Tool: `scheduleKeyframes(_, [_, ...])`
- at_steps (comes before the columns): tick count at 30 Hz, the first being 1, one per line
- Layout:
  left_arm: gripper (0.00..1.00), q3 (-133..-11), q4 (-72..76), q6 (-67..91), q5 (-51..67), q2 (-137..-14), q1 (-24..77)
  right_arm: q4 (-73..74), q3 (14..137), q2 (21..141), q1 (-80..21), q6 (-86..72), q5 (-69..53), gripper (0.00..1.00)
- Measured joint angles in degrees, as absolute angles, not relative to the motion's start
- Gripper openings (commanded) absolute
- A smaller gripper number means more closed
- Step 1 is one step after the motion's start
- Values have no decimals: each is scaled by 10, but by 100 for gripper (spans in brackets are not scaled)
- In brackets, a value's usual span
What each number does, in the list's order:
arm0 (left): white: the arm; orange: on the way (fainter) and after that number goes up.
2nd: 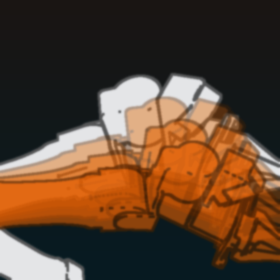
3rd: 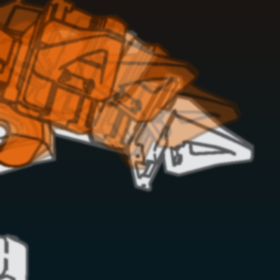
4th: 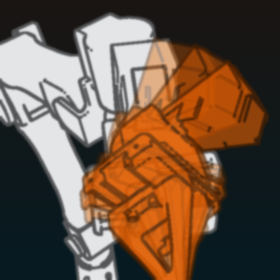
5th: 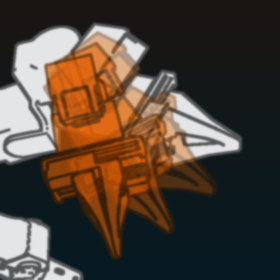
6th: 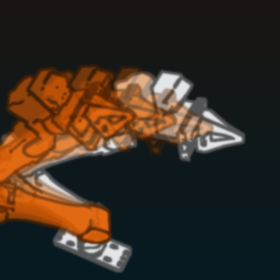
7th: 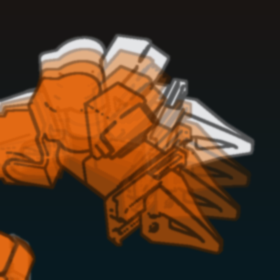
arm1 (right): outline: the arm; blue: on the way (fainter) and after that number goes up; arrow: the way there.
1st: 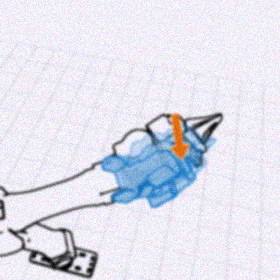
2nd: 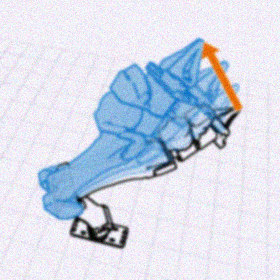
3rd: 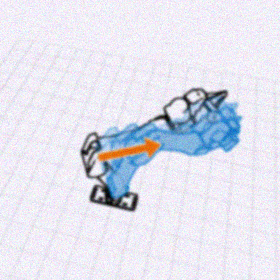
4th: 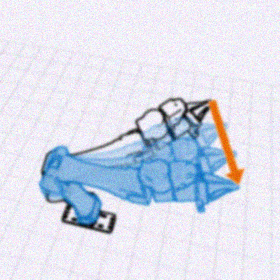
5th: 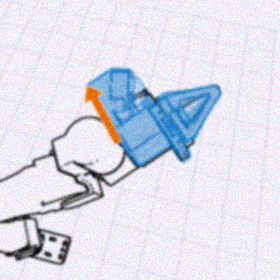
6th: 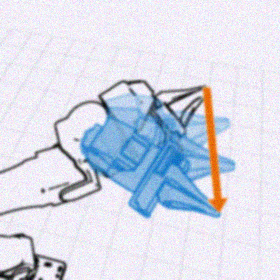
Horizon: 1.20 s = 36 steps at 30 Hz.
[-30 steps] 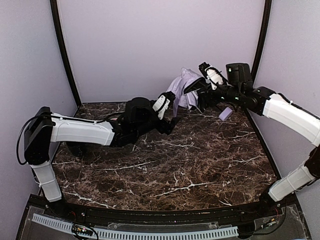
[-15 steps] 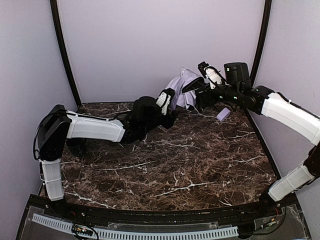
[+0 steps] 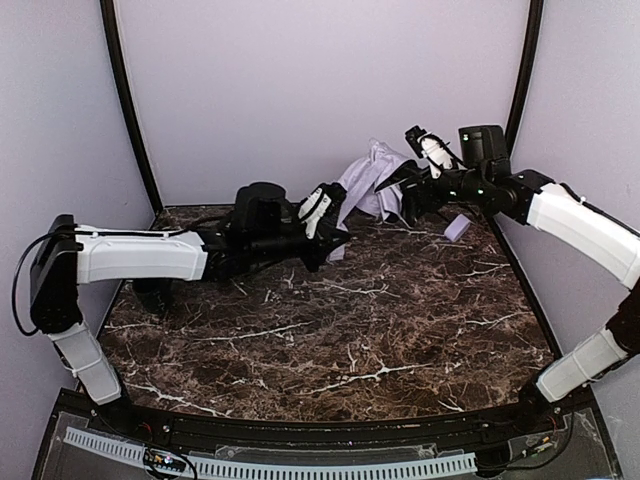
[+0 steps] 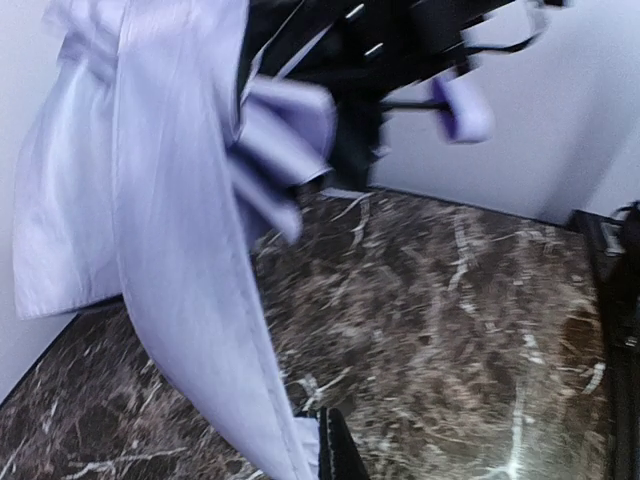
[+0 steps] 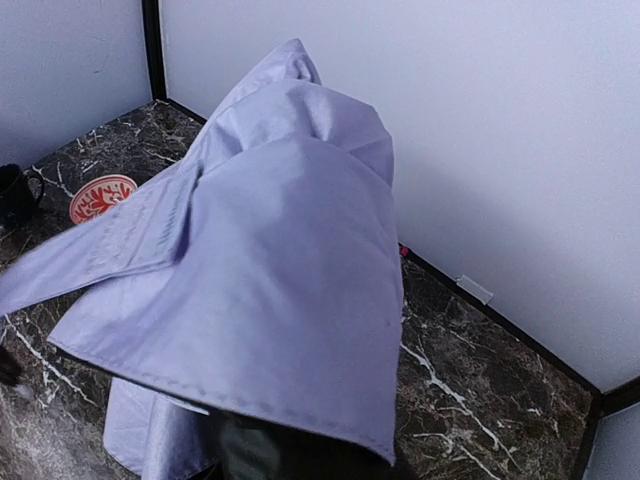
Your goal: Put away the umbrella
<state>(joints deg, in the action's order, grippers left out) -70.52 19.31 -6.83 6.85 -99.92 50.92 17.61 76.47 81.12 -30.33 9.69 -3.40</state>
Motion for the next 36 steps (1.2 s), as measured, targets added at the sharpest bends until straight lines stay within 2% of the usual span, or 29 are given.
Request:
scheduleKeyframes(7, [0, -701, 88, -139, 336, -871, 465, 180, 738, 784, -249, 160, -187, 0])
scheduleKeyframes(14, [0, -700, 12, -179, 500, -925, 452, 163, 738, 732, -252, 193, -382, 0])
scheduleKeyframes(17, [0, -704, -14, -191, 546, -929, 451, 205, 746, 718, -255, 234, -421, 0])
scheduleKeyframes(26, [0, -821, -230, -343, 522, -871, 481, 295, 746, 705, -248, 357, -317, 0])
scheduleKeyframes(32, [0, -803, -259, -402, 502, -824, 448, 309, 743, 698, -249, 390, -354, 0])
scheduleKeyframes(36, [0, -798, -279, -435, 511, -853, 434, 299, 740, 675, -253, 383, -375, 0])
